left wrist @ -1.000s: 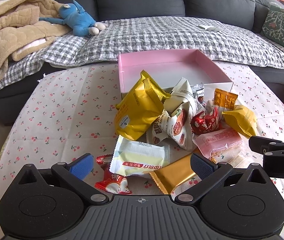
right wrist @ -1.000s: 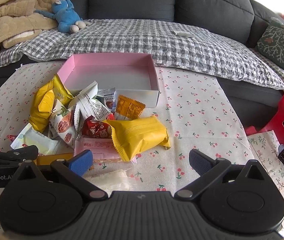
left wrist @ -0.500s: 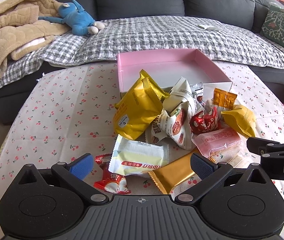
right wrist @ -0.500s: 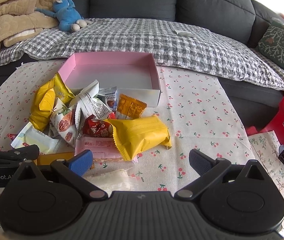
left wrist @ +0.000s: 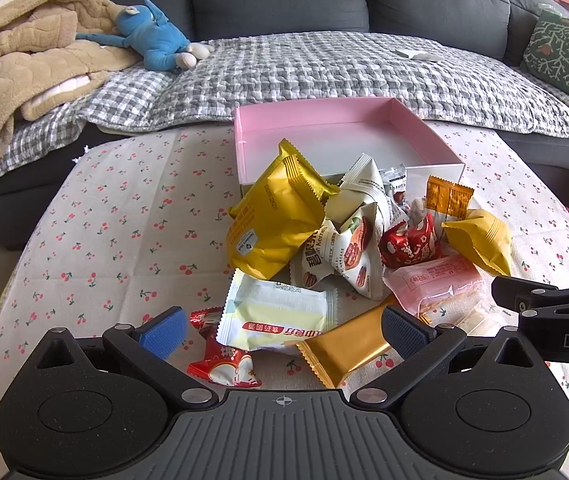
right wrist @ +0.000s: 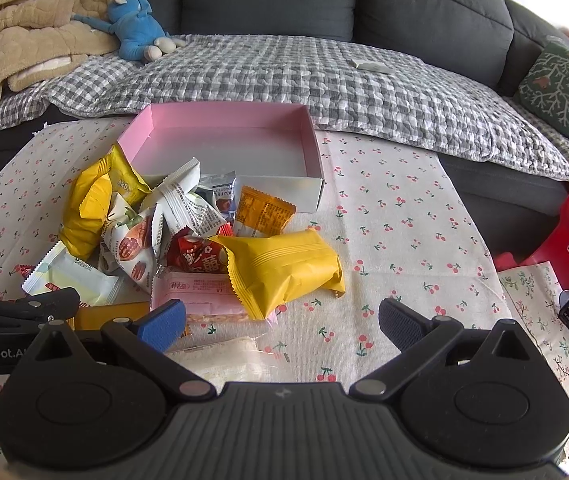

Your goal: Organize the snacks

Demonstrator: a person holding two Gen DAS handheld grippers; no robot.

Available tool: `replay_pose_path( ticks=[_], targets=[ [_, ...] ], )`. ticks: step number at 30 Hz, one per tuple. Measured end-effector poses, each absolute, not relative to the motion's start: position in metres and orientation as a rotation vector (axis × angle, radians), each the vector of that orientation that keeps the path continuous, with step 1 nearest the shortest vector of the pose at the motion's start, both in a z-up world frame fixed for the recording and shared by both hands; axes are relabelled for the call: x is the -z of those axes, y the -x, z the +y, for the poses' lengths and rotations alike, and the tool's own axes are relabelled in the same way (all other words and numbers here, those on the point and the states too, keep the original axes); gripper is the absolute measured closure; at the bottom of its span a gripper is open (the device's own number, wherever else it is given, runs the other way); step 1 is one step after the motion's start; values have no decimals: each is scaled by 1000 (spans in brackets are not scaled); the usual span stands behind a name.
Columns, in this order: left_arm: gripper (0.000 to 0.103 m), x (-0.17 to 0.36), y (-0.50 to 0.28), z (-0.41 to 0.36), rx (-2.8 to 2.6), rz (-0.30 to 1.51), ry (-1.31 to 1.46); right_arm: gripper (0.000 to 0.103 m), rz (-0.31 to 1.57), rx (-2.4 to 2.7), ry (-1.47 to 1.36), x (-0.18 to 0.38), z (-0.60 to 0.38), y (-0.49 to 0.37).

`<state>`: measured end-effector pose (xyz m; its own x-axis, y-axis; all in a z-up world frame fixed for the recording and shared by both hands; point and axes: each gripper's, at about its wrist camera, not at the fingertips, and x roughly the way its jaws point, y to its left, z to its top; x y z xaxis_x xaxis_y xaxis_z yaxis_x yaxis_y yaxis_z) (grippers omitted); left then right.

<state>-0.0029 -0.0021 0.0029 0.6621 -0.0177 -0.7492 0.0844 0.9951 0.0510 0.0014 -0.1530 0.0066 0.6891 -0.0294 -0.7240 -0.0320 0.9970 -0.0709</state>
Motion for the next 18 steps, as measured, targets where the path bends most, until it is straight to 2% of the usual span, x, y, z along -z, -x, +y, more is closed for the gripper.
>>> replay_pose_path(
  ticks=[18],
  targets=[
    [0,-3,3,-2,58,845,-86,0,808,-1,85,-7,-153,-1]
  ],
)
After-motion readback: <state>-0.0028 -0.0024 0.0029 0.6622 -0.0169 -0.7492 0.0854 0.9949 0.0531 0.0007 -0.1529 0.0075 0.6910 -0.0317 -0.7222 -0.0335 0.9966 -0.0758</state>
